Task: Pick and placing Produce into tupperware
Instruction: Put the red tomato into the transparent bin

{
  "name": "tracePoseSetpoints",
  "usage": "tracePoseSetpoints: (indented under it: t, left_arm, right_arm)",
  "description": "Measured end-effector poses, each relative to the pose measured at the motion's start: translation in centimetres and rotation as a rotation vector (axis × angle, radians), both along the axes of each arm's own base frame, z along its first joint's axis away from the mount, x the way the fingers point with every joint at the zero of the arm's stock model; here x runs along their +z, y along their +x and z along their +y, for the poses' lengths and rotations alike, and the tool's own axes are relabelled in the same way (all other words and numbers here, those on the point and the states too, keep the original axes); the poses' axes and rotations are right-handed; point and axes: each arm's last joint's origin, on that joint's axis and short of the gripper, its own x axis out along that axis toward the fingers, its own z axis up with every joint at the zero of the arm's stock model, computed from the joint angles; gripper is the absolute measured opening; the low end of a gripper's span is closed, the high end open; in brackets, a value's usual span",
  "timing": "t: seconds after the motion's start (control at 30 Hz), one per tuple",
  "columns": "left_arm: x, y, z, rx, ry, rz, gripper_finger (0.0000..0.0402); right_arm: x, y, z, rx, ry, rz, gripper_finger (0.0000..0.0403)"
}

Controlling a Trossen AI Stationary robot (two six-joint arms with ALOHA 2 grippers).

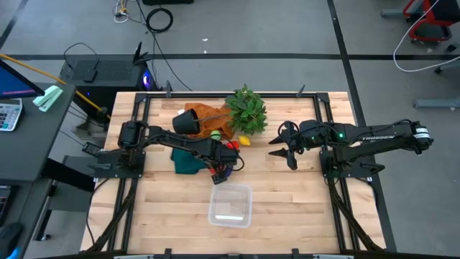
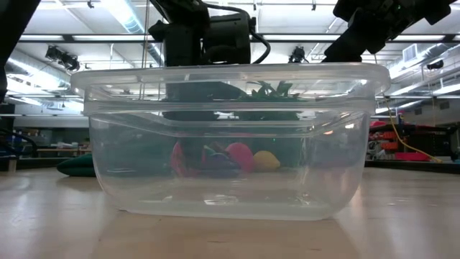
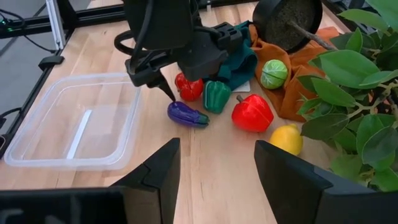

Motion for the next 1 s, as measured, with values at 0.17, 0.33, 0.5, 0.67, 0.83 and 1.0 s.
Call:
tracePoseSetpoints:
  t: [0.17, 0.33, 0.5, 0.67, 0.83, 1.0]
  left_arm:
    - [0.0, -0.01, -0.07, -0.002, 0.0, 0.001, 0.038]
    - [0.0, -0.01, -0.09, -0.003, 0.0, 0.001, 0.035]
    - [0.0, -0.01, -0.07, -0.002, 0.0, 0.001, 0.0319]
    - [0.0, -0.01, -0.07, -0.002, 0.0, 0.001, 0.0293]
    - [0.0, -0.01, -0.07, -0.002, 0.0, 0.001, 0.0271]
    - [0.0, -0.01, -0.07, -0.002, 0.0, 0.001, 0.0247]
  right_arm:
    - [0.0, 0.0, 0.0, 0.0, 0.0, 0.0, 0.0167]
    - [0.0, 0.0, 0.0, 0.0, 0.0, 0.0, 0.0167]
    - [0.0, 0.0, 0.0, 0.0, 0.0, 0.0, 0.0167]
    - [0.0, 0.0, 0.0, 0.0, 0.001, 0.0, 0.0167]
    - [0.01, -0.01, 0.0, 0.0, 0.001, 0.0, 0.0167]
    - [-0.01, 0.0, 0.0, 0.0, 0.001, 0.0, 0.0167]
